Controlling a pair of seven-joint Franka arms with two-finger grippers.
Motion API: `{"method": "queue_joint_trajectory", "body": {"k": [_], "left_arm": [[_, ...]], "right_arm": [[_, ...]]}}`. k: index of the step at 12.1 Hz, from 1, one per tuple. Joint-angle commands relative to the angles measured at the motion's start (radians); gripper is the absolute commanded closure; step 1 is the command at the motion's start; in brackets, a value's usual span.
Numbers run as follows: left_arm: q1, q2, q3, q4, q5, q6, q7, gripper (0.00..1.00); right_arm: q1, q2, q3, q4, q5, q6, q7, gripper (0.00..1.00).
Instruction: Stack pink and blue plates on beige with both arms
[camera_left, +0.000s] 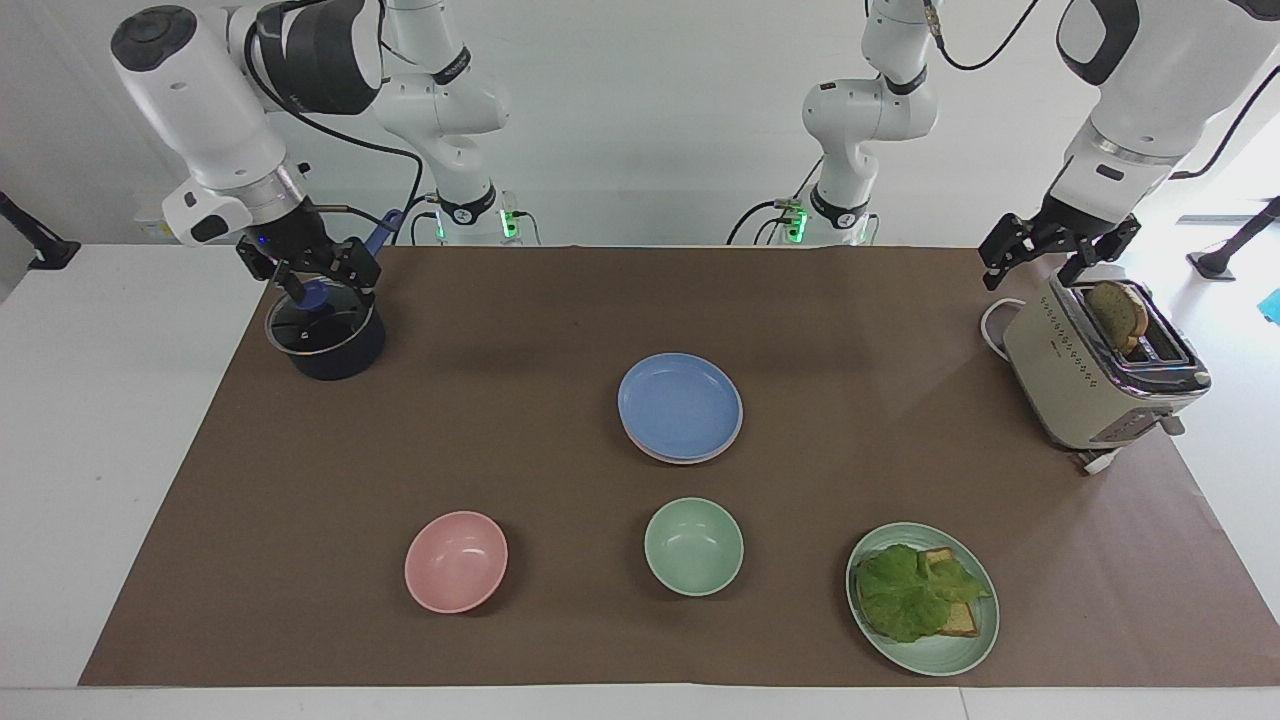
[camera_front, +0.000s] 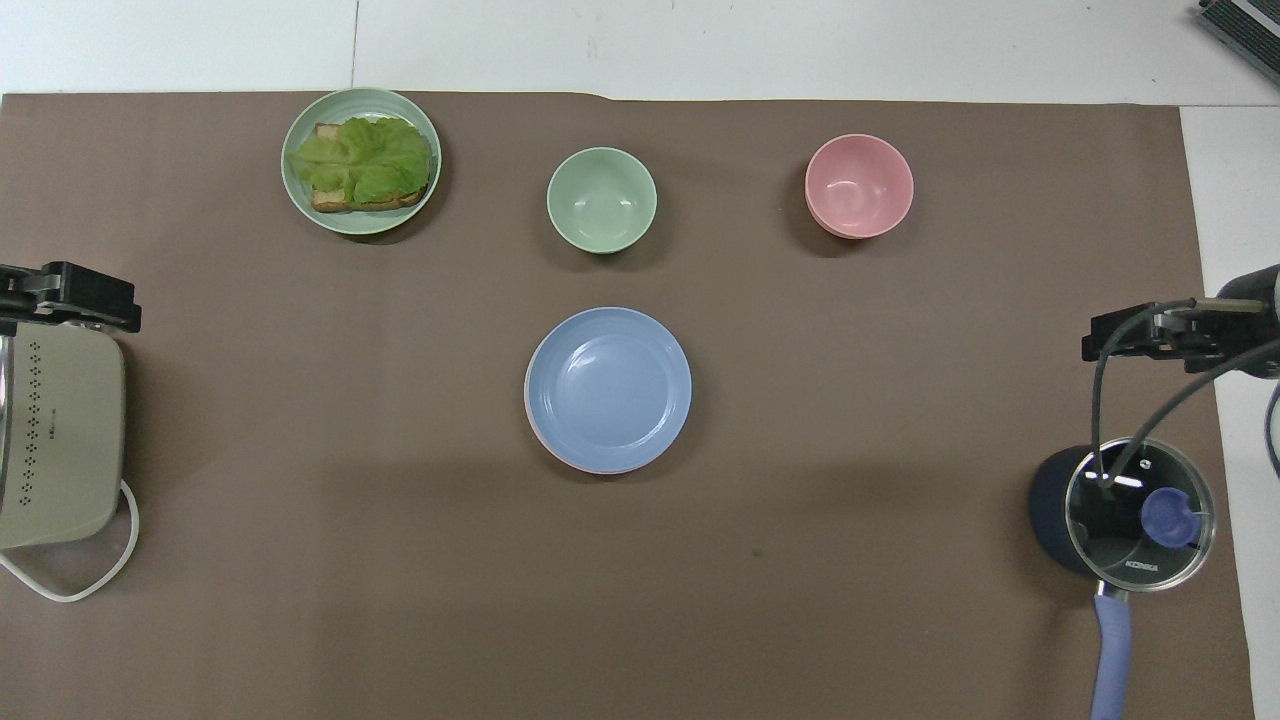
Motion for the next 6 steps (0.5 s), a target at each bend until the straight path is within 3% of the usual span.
{"method": "queue_joint_trajectory", "body": {"k": [1, 5, 6], "left_arm": [[0.007, -0.008, -0.006, 0.003, 0.006, -0.014, 0.005, 0.00], [0.007, -0.008, -0.006, 0.003, 0.006, -0.014, 0.005, 0.00], [0.007, -0.008, -0.006, 0.003, 0.006, -0.012, 0.005, 0.00]], "right_arm": [[-0.003, -0.021, 0.019, 0.047, -0.056, -0.050, -0.017, 0.00], [0.003, -0.006, 0.028, 0.190, -0.096, -0.163, -0.019, 0.00], [0.003, -0.017, 0.028, 0.169, -0.083, -0.148, -0.022, 0.00]]}}
